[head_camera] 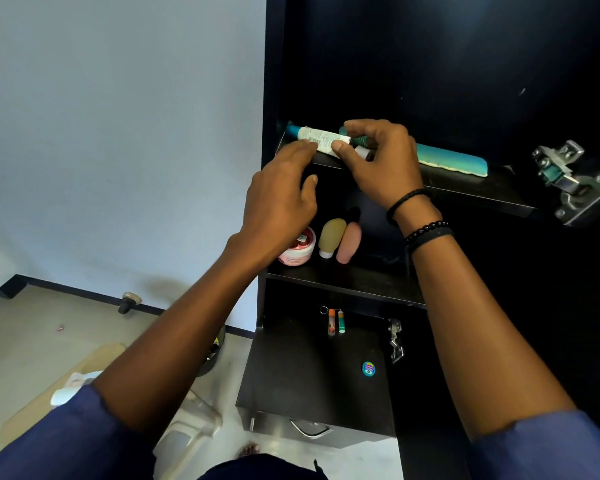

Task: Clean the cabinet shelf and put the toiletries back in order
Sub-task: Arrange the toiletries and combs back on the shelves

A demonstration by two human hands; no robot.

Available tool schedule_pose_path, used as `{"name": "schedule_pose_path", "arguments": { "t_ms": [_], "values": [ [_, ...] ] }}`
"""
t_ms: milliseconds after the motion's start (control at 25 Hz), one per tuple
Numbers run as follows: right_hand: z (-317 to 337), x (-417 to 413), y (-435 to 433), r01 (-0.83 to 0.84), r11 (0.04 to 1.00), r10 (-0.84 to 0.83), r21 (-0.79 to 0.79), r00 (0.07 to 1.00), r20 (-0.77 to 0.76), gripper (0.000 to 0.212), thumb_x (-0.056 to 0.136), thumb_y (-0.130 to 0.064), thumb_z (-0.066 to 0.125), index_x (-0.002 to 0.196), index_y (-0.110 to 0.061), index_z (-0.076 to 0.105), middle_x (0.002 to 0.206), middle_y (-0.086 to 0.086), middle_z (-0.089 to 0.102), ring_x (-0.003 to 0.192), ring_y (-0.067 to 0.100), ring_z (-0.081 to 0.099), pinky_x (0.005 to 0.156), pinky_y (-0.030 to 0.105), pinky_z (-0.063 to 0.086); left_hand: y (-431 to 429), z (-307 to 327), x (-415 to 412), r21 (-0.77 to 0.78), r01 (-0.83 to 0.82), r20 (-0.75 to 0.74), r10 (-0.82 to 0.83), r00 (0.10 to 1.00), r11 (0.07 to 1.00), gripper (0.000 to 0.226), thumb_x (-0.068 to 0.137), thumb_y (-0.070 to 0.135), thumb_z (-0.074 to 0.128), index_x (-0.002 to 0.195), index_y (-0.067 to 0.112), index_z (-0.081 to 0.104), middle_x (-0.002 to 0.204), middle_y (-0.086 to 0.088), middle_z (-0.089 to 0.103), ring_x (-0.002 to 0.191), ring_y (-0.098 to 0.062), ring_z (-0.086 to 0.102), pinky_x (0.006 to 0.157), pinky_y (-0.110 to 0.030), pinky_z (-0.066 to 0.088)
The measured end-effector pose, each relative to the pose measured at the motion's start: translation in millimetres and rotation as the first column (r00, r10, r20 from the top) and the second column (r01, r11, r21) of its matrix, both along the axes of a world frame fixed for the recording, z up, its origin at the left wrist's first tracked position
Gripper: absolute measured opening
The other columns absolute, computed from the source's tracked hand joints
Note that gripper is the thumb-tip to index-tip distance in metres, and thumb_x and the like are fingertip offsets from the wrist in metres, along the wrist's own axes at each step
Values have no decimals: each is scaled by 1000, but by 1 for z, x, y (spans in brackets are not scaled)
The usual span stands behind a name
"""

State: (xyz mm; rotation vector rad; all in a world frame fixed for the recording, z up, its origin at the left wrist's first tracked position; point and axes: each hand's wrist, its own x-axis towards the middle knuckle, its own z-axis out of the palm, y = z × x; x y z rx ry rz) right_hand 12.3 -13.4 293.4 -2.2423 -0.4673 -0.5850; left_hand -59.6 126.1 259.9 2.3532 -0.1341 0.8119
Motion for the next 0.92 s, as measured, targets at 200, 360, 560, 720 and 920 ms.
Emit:
{"name": "schedule_pose_path", "arguments": {
  "t_ms": [200, 360, 560, 720, 920],
  "values": [
    [-5, -11, -12, 2, 1000, -2, 0, 1000, 32, 39, 80, -33, 71, 115, -15, 67, 116, 1, 64, 109, 19, 57, 95, 34, 49, -6, -8, -3, -19, -7, 10, 7, 1000, 1000, 45, 91, 14, 56, 136, 12, 49, 144, -3, 46, 131, -20, 46, 102, -27, 41],
    [-17, -31, -20, 0, 998, -7, 67, 995, 103, 38, 81, -26, 70, 115, -11, 66, 121, 3, 59, 115, 18, 54, 100, 35, 46, -19, -14, -15, -5, 39, 66, -38, 997, 999, 43, 91, 14, 54, 135, 13, 50, 142, -2, 47, 129, -16, 47, 96, -21, 42],
    [-51, -77, -32, 99, 989, -123, 114, 966, 228, 31, 84, -20, 68, 113, -12, 66, 125, 2, 57, 118, 17, 49, 102, 15, 36, -36, -29, -40, 16, 120, 152, -121, 981, 993, 37, 93, 16, 52, 130, 14, 54, 134, 0, 52, 112, -10, 57, 79, -28, 55],
    [-109, -108, -51, 195, 964, -228, 183, 956, 185, 24, 87, -17, 66, 110, -10, 67, 116, 5, 61, 108, 18, 54, 94, 11, 35, -55, -77, -58, 13, 193, 80, -193, 978, 981, 34, 90, 11, 53, 124, 13, 57, 124, -1, 57, 105, -16, 59, 74, -36, 55],
    [-209, -126, -82, 318, 938, -303, 135, 945, -120, 32, 84, -15, 65, 116, -13, 61, 115, 4, 60, 104, 21, 56, 92, 36, 49, -68, -163, -63, 71, 316, -284, -284, 916, 946, 41, 87, 11, 52, 128, 16, 51, 128, -3, 51, 108, -23, 58, 82, -40, 53]
  ]
}}
